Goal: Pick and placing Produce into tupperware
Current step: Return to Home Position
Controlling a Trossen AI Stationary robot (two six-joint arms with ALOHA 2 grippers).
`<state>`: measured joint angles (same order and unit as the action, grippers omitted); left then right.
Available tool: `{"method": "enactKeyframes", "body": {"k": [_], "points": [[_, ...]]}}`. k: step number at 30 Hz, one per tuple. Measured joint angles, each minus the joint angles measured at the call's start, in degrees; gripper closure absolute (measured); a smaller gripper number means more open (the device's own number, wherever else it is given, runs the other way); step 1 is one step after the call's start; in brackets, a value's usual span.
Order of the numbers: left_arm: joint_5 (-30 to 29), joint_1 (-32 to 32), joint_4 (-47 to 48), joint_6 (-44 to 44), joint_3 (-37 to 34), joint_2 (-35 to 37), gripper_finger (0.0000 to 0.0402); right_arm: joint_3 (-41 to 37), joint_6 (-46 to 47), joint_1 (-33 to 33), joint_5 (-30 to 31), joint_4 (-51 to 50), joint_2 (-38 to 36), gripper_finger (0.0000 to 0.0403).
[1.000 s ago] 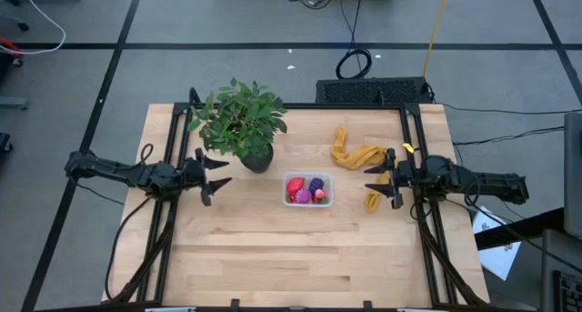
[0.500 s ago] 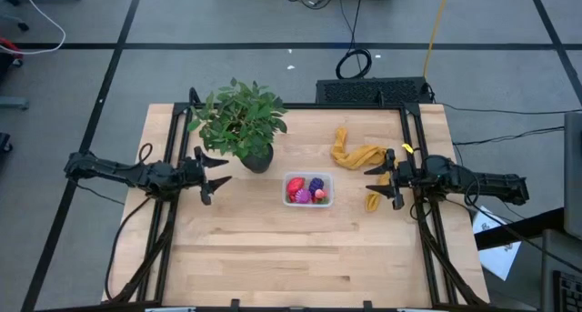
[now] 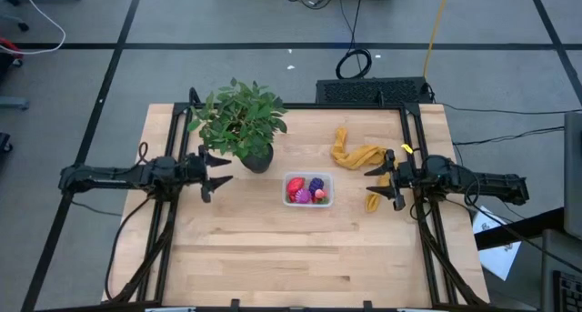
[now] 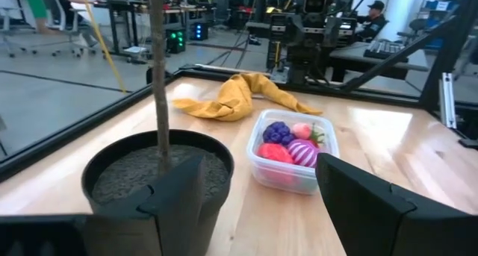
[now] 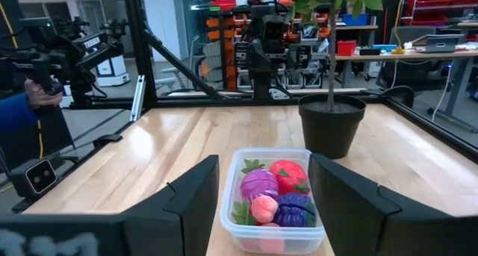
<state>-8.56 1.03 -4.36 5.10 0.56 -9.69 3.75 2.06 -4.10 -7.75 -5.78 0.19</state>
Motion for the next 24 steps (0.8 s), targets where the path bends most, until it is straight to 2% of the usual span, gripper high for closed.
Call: {"method": "enactKeyframes", "body": {"k": [6,11,15,20,24], "points": [[-3.15,0.11,0.17,0.93,0.0,0.01,0.0144,0.0,-2.42,0.0,0.11,0.25,0.0,0.0206],[-4.65,0.11,0.39,12.82,0.0,0.0,0.0144,0.0,-0.32,0.0,0.15,2.56,0.0,0.0206],[-4.79,0.11,0.37,18.52,0.0,0.0,0.0144,-0.16,1.58,0.0,0.22,6.51,0.0,0.0206],[-4.83,0.11,0.37,19.26,0.0,0.0,0.0144,-0.24,1.79,0.01,0.11,12.71,-0.02,0.0206],[-4.83,0.11,0.35,19.31,0.0,0.0,0.0144,-0.22,1.8,0.0,0.15,13.8,-0.02,0.0206]]}}
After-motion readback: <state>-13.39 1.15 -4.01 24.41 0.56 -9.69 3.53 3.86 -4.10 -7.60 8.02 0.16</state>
